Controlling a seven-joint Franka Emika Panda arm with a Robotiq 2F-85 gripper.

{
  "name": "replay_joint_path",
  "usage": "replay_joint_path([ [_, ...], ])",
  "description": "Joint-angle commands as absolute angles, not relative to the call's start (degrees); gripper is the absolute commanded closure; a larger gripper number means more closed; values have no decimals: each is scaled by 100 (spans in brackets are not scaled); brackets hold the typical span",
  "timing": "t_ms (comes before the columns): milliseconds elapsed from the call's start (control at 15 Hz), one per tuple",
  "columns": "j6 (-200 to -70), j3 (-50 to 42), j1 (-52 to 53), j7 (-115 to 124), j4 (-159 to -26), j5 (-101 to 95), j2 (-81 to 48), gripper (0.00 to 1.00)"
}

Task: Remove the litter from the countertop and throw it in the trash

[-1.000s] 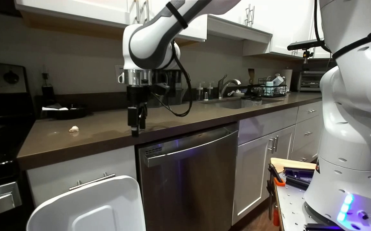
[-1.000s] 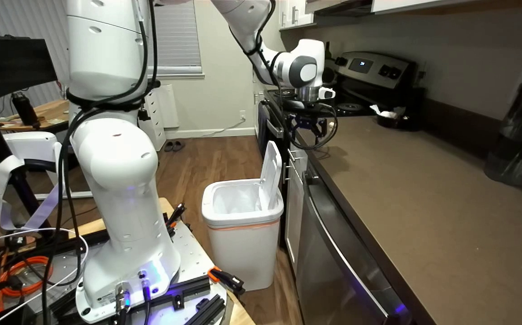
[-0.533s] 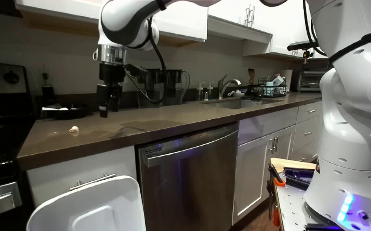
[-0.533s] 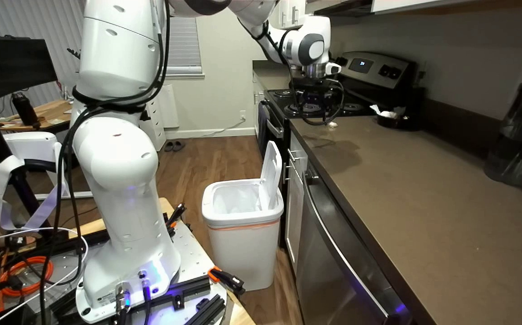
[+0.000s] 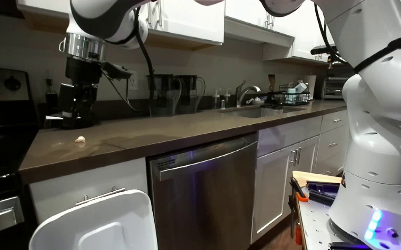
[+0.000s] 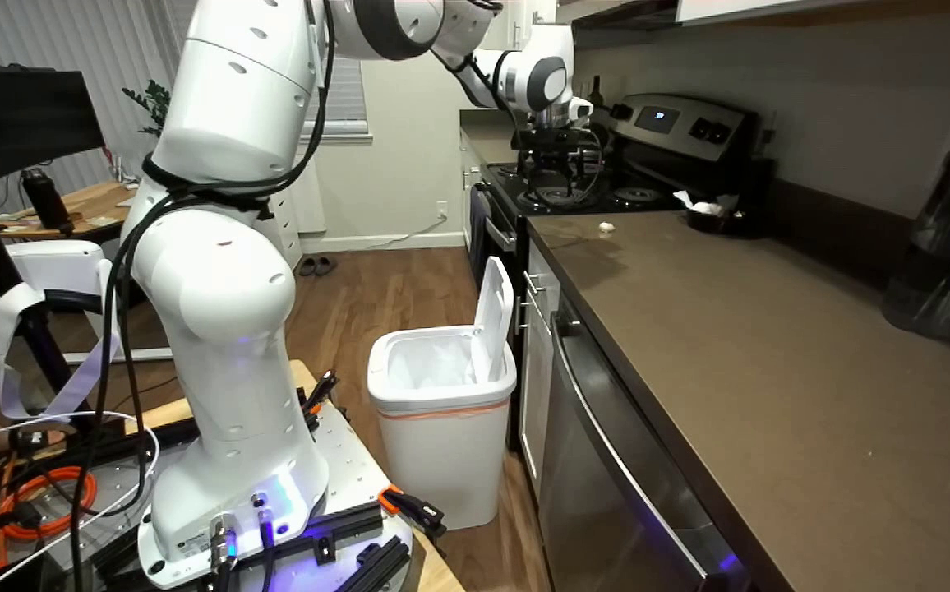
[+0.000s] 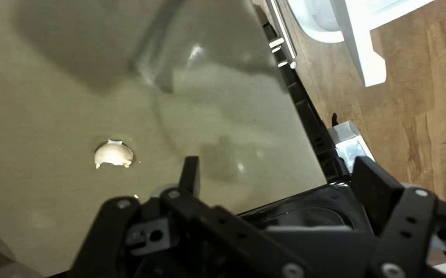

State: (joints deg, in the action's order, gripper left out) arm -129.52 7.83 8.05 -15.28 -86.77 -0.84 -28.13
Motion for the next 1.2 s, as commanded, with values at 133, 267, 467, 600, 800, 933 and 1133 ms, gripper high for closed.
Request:
replay_joint_path([
  [133, -13102, 766, 795, -1400, -8717, -162, -2851, 0],
  [267, -13374, 696, 820, -1354, -8738, -278, -2907, 0],
  [467, -13829, 641, 768, -1466, -8597, -312, -3115, 0],
  [600, -14009, 636, 671, -1598, -8422, -283, -3318, 0],
  [800, -14227, 600, 520, -1713, -8193, -268, -3626, 0],
  [933, -14364, 619, 393, -1813, -8042, -228, -3840, 0],
  [1133, -14697, 718, 177, -1971, -7809, -119, -4184, 0],
])
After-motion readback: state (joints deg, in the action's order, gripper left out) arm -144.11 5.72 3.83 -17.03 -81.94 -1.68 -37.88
